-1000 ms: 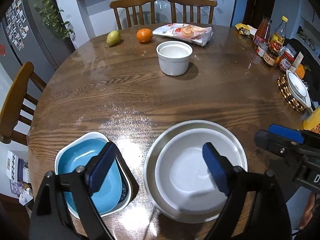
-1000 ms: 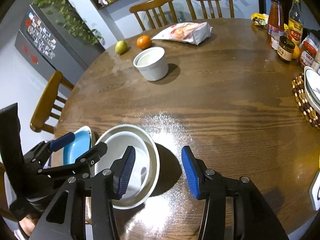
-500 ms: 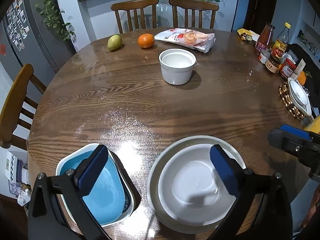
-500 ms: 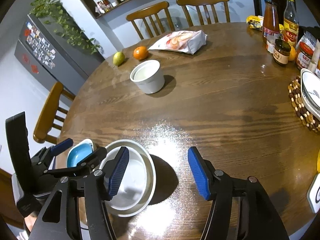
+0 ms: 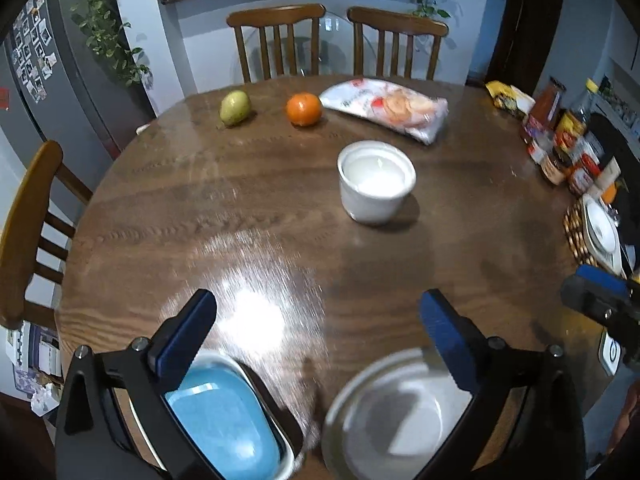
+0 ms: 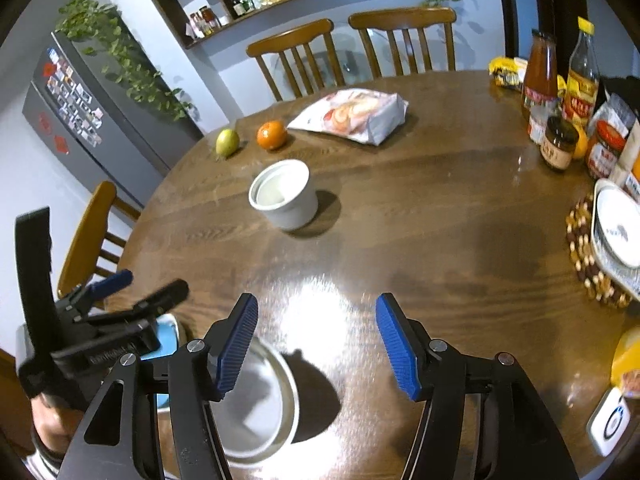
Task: Organize plates and bowls
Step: 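Withdraw the right gripper from the nested bowls, then move the right gripper to the small white ramekin and grasp its rim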
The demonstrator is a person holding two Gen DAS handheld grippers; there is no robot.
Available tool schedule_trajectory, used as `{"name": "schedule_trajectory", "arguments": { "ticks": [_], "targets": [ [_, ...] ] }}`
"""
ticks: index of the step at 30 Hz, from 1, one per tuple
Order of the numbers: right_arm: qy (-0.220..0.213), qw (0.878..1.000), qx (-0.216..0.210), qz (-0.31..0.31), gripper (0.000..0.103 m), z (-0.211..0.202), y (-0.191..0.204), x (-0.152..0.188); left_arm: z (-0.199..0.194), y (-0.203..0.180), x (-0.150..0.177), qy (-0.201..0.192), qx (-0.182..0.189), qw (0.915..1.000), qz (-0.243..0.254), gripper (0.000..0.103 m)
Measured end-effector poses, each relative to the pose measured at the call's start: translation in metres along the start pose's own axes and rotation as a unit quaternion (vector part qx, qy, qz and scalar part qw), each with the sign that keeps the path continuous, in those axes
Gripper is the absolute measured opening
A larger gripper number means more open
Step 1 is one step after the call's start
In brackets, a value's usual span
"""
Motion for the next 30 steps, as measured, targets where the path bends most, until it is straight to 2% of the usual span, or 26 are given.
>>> {"name": "schedule_trajectory", "arguments": {
  "ticks": [10, 16, 22, 30],
  "targets": [
    [-0.014, 1.0, 0.014, -0.007, 0.062, 0.015, 0.006, -0.048, 0.017, -0.001, -0.055, -0.01, -0.01, 0.9998, 0.013, 0.102],
    [-0.011, 1.0, 0.013, -0.017, 0.062, 0.039, 0.012, -0.077, 0.047, 0.0, -0.08, -0.002, -0.022, 0.9997, 0.014, 0.101],
    [0.021, 1.0, -0.001, 0.008, 0.062, 0.085, 0.003, -0.101, 0.082, 0.002, -0.088, 0.023, -0.018, 0.9995, 0.015, 0.101],
    [0.056, 0.998, -0.025, 0.019, 0.062, 0.13, 0.002, -0.107, 0.118, 0.0, -0.087, 0.05, 0.003, 0.9986, 0.017, 0.096]
  ]
}}
Point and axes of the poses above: each gripper's, at about its wrist camera, not at the fingertips, and z roughly the way its jaws point, y to its left, x to its underside, the point moved 1 cm from there along z, roughly the way its jaws point, and after that the axes turned 1 degree about -z, right-handed, at the moved point
